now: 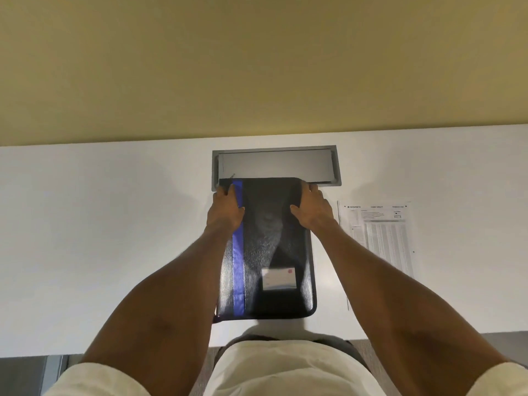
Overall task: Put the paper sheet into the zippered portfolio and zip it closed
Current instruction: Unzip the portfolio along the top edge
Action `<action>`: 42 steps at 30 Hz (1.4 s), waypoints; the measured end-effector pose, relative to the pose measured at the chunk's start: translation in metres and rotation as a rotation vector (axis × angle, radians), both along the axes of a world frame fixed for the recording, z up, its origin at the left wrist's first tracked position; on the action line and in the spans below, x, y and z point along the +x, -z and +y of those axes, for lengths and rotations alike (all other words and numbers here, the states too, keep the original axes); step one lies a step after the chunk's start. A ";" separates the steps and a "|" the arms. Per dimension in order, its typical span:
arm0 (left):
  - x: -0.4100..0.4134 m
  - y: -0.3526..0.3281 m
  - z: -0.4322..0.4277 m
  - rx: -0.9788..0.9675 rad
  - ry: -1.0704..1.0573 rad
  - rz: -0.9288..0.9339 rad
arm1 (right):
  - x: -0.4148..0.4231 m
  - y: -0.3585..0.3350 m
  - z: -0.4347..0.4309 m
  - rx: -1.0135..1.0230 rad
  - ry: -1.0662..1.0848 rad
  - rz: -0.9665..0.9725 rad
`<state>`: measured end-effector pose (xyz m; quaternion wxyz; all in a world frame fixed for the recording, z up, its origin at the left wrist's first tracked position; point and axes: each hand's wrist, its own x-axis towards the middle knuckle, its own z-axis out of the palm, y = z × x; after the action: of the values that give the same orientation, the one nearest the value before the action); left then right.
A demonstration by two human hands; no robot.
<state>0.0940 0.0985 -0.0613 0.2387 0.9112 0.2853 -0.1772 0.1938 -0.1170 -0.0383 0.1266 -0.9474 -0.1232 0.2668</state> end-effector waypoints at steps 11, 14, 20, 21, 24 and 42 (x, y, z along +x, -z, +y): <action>0.039 0.010 0.028 -0.100 -0.214 -0.004 | 0.062 0.017 0.034 -0.072 -0.155 -0.064; 0.043 0.012 0.029 -0.123 -0.264 -0.018 | 0.073 0.017 0.054 -0.104 -0.238 -0.139; 0.054 0.012 0.022 -0.151 -0.254 -0.058 | 0.077 0.019 0.121 0.103 -0.426 -0.009; 0.056 0.011 0.021 -0.163 -0.269 -0.058 | 0.077 0.021 0.132 0.133 -0.458 0.017; 0.055 0.011 0.020 -0.204 -0.309 -0.086 | 0.076 0.025 0.160 0.157 -0.534 0.083; 0.052 -0.008 0.016 -0.221 -0.342 -0.178 | 0.090 0.019 0.188 0.178 -0.600 0.256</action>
<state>0.1461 0.1146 -0.0531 0.3880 0.8299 0.3922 -0.0832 0.2843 0.0706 -0.0575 0.1390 -0.8130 -0.4026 0.3971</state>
